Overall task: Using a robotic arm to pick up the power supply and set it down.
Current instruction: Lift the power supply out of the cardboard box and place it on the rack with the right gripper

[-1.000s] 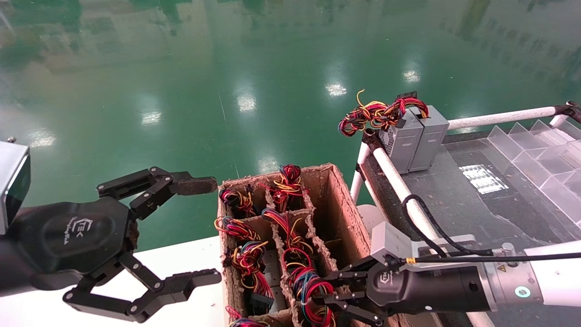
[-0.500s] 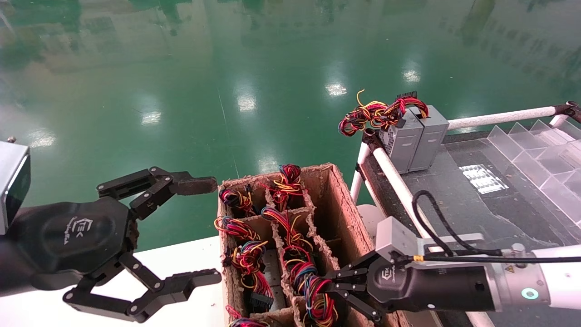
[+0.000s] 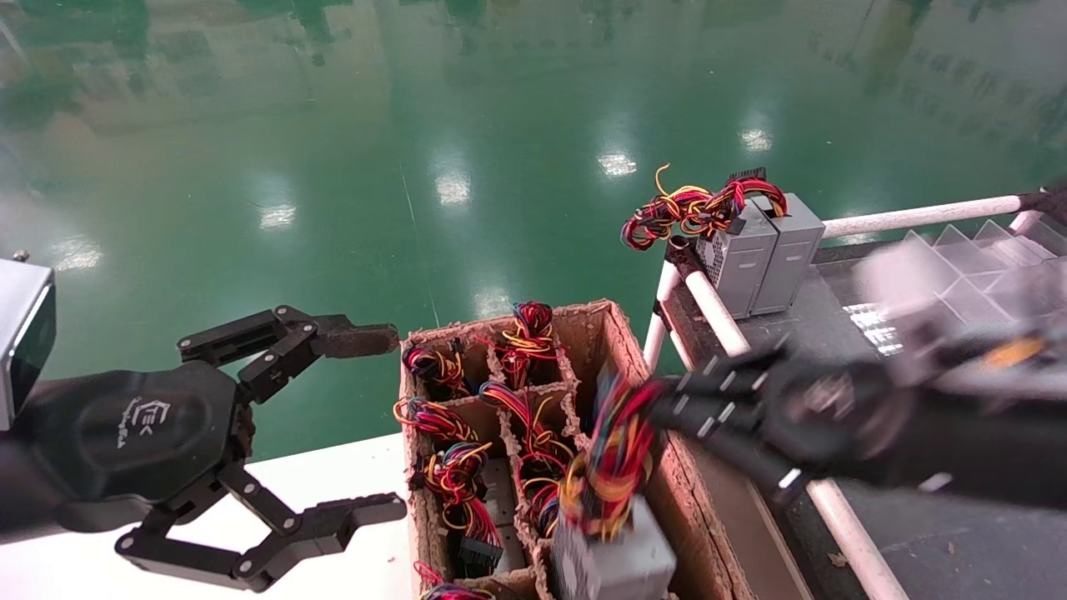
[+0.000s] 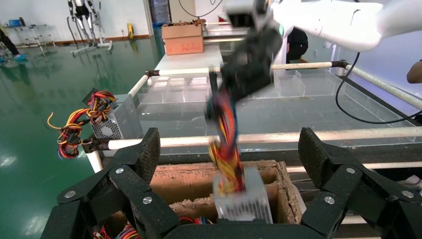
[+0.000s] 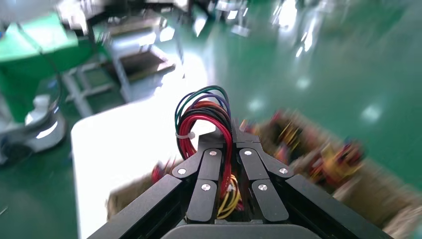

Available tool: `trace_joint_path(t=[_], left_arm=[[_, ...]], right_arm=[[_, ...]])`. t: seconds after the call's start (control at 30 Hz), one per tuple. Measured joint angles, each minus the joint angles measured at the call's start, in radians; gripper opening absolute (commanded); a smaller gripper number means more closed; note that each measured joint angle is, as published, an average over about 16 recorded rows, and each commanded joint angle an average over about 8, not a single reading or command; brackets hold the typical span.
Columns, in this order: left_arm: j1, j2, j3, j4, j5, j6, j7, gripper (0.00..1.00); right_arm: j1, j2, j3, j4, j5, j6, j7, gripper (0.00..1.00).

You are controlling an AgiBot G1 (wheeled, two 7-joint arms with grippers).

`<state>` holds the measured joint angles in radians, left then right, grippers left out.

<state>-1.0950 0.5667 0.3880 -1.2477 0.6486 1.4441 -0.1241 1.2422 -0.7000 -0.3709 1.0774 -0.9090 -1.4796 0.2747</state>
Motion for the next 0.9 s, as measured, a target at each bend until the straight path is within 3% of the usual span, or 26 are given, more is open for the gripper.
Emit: trace_joint_path(t=[0.33, 0.9], left_arm=[[0.0, 0.0, 0.0, 0.0, 0.0, 0.0, 0.0, 1.0], [0.0, 0.0, 0.0, 0.0, 0.0, 0.0, 0.0, 1.0]], right_arm=[[0.098, 0.05, 0.087, -0.112, 0.05, 0.05, -0.062, 0.0], [0.288, 0.03, 0.079, -0.492, -0.158, 0.239, -0.36, 0.0]])
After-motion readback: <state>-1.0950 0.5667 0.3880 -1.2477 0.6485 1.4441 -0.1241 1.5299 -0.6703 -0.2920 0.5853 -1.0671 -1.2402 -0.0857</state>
